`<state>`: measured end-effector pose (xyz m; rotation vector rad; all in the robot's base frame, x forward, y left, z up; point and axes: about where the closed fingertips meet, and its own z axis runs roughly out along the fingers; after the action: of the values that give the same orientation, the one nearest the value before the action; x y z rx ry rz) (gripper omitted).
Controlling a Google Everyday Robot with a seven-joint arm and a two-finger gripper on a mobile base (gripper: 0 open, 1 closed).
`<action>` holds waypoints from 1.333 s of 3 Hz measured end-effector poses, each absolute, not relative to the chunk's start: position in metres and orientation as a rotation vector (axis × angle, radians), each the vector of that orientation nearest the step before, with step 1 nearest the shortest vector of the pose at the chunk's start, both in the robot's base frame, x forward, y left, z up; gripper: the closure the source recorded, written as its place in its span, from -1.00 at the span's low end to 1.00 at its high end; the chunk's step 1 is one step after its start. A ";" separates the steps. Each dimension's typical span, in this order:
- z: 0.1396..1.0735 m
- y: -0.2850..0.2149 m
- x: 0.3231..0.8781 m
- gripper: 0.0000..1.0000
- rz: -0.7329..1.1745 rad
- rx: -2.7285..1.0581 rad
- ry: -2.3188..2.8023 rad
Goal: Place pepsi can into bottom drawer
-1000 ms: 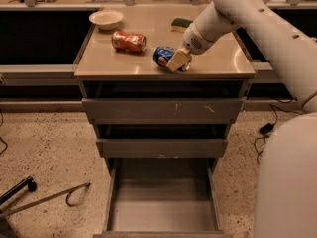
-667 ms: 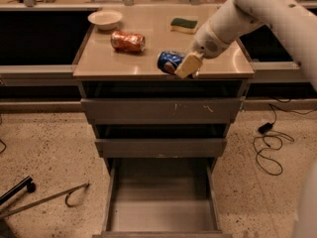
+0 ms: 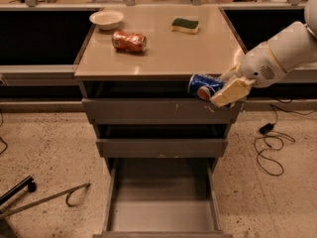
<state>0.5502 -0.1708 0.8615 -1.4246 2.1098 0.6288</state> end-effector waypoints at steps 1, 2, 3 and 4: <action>0.861 -0.171 0.550 1.00 0.629 -1.425 2.110; 0.834 -0.153 0.546 1.00 0.688 -1.392 2.075; 0.769 -0.103 0.529 1.00 0.865 -1.340 1.975; 0.709 -0.055 0.502 1.00 1.008 -1.312 1.938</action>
Offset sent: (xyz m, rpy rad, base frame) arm -0.0199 0.0703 -0.1110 0.2538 0.0028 -0.0080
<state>0.5021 -0.0553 0.7089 -1.3123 1.9382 1.0078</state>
